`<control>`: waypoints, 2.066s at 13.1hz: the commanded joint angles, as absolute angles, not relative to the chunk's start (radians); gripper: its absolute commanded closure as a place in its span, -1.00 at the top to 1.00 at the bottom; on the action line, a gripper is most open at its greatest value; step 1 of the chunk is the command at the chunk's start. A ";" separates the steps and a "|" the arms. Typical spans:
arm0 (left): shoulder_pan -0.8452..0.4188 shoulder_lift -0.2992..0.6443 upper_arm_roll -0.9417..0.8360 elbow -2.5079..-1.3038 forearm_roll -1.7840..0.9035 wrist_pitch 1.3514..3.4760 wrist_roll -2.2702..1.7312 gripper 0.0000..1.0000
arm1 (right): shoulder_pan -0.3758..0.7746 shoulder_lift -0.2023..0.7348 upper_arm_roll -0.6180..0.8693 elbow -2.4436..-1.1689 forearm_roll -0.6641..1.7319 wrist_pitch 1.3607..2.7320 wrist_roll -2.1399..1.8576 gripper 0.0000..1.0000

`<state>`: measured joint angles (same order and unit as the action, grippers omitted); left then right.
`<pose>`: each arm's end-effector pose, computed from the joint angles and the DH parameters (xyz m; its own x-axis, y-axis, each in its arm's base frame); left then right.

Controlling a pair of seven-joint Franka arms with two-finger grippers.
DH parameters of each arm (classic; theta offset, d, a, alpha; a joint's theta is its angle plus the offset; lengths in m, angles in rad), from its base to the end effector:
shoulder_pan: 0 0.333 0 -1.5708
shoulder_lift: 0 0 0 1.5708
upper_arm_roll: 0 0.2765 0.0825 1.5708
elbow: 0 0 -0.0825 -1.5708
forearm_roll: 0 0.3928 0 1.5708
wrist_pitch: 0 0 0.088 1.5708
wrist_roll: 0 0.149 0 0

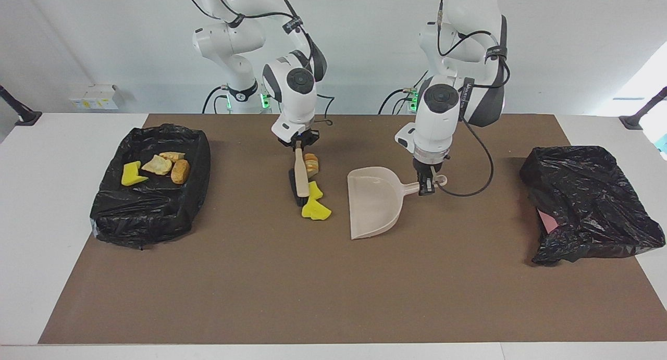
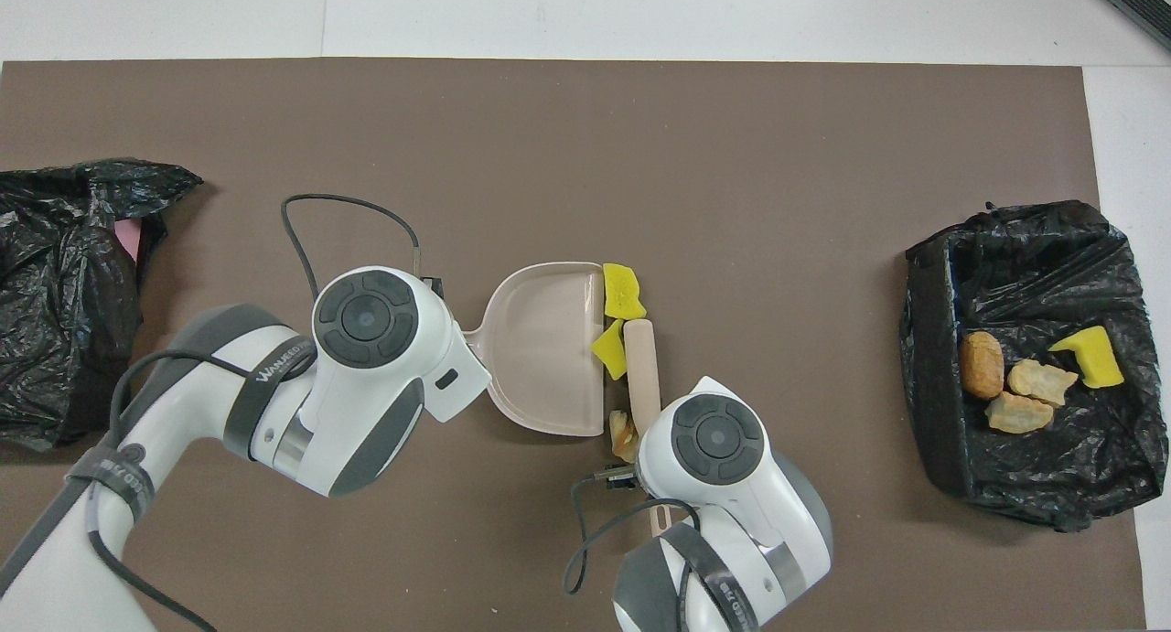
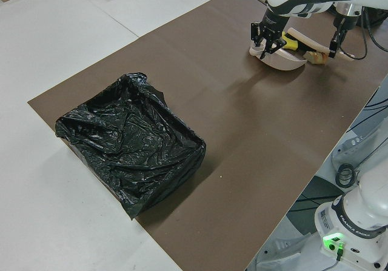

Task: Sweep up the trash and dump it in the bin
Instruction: 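Sweep the remaining pieces into the dustpan with the right gripper, then push the last crust into the dustpan with the right gripper's handle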

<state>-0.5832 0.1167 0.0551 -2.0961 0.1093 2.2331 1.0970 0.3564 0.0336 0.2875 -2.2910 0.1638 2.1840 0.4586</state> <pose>0.4953 -0.2808 0.2821 -0.1183 -0.9901 -0.0756 -0.9907 0.1228 -0.0580 0.3937 0.3111 0.2395 0.9786 0.0853 -0.1871 0.0770 -0.9957 -0.0509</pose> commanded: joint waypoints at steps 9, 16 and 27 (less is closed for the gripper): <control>-0.614 0.092 0.072 -2.186 0.020 2.349 1.085 -1.00 | 0.293 -0.157 0.282 -2.248 0.187 1.819 0.612 -1.00; -0.615 0.089 0.074 -2.191 0.023 2.338 1.261 -1.00 | 0.350 -0.169 0.290 -2.450 0.204 1.937 0.603 -1.00; -0.652 0.078 0.072 -2.204 0.026 2.350 1.253 -1.00 | 0.384 -0.057 0.281 -2.241 0.416 2.045 0.479 -1.00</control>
<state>-0.6257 0.1068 0.0634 -2.1658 0.0368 2.3250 1.2399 0.3992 -0.0617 0.2829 -2.2851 0.3822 2.0767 0.5192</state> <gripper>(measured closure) 0.692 0.744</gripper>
